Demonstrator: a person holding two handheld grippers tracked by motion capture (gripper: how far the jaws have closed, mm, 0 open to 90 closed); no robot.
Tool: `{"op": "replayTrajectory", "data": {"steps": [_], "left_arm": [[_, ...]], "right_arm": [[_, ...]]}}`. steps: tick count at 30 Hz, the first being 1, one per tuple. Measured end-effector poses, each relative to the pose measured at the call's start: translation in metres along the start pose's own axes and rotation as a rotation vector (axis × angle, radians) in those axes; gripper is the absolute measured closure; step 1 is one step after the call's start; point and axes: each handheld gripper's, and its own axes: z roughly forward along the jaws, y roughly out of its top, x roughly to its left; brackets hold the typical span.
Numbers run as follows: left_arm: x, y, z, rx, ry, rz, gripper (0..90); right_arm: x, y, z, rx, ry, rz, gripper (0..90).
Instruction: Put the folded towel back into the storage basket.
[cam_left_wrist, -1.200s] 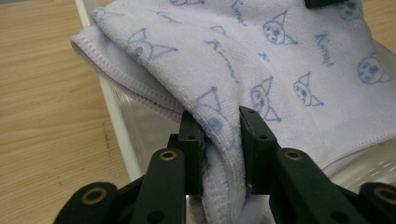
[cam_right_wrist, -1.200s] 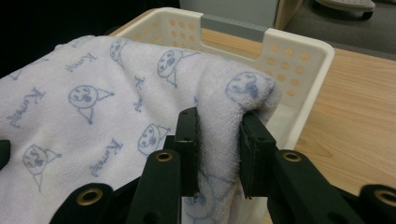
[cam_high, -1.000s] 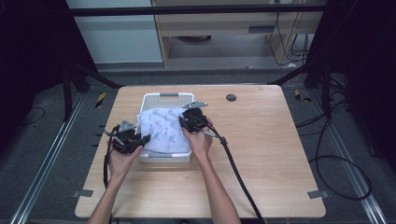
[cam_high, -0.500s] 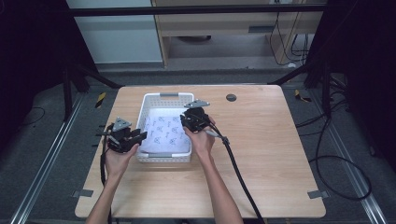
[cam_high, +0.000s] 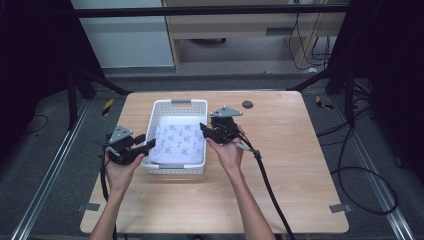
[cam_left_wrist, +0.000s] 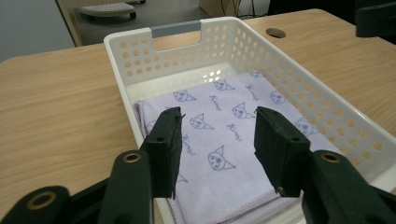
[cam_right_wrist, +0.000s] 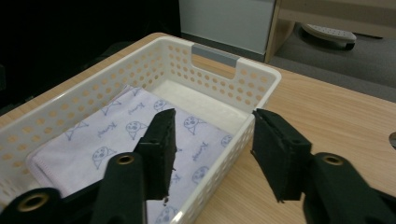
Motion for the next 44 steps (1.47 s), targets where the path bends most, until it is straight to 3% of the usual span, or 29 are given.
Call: {"op": "replayTrajectory", "data": {"steps": [3, 8, 13, 14, 23, 28, 37, 38, 41, 44], "left_arm": [[-0.003, -0.001, -0.003, -0.005, 0.003, 0.012, 48.4], [-0.007, -0.004, -0.009, -0.013, 0.006, 0.027, 39.5], [-0.009, -0.008, -0.012, -0.009, 0.009, 0.038, 35.0], [-0.010, -0.010, -0.014, -0.007, 0.013, 0.042, 34.2], [-0.015, -0.015, -0.017, -0.017, 0.014, 0.050, 29.6], [-0.019, -0.022, -0.018, -0.004, 0.023, 0.070, 27.8], [-0.020, -0.035, -0.029, -0.019, 0.047, 0.080, 26.4], [-0.019, -0.038, -0.031, -0.018, 0.050, 0.079, 26.3], [-0.016, -0.044, -0.034, -0.018, 0.063, 0.068, 26.4], [-0.013, -0.051, -0.039, -0.022, 0.071, 0.056, 26.3]], "right_arm": [[-0.002, -0.002, -0.008, -0.004, 0.004, -0.007, 41.9], [-0.013, -0.012, -0.036, -0.024, 0.016, 0.001, 26.6], [-0.024, -0.023, -0.055, -0.025, 0.021, 0.002, 21.2], [-0.030, -0.029, -0.065, -0.033, 0.025, 0.010, 20.3], [-0.056, -0.056, -0.099, -0.031, 0.020, 0.041, 16.7], [-0.075, -0.077, -0.119, -0.015, -0.021, 0.039, 15.2], [-0.096, -0.105, -0.140, -0.018, -0.051, 0.040, 14.1], [-0.101, -0.114, -0.144, -0.028, -0.055, 0.073, 14.1], [-0.105, -0.121, -0.146, -0.025, -0.064, 0.080, 14.1], [-0.110, -0.132, -0.146, 0.003, -0.103, 0.068, 13.7]]}}
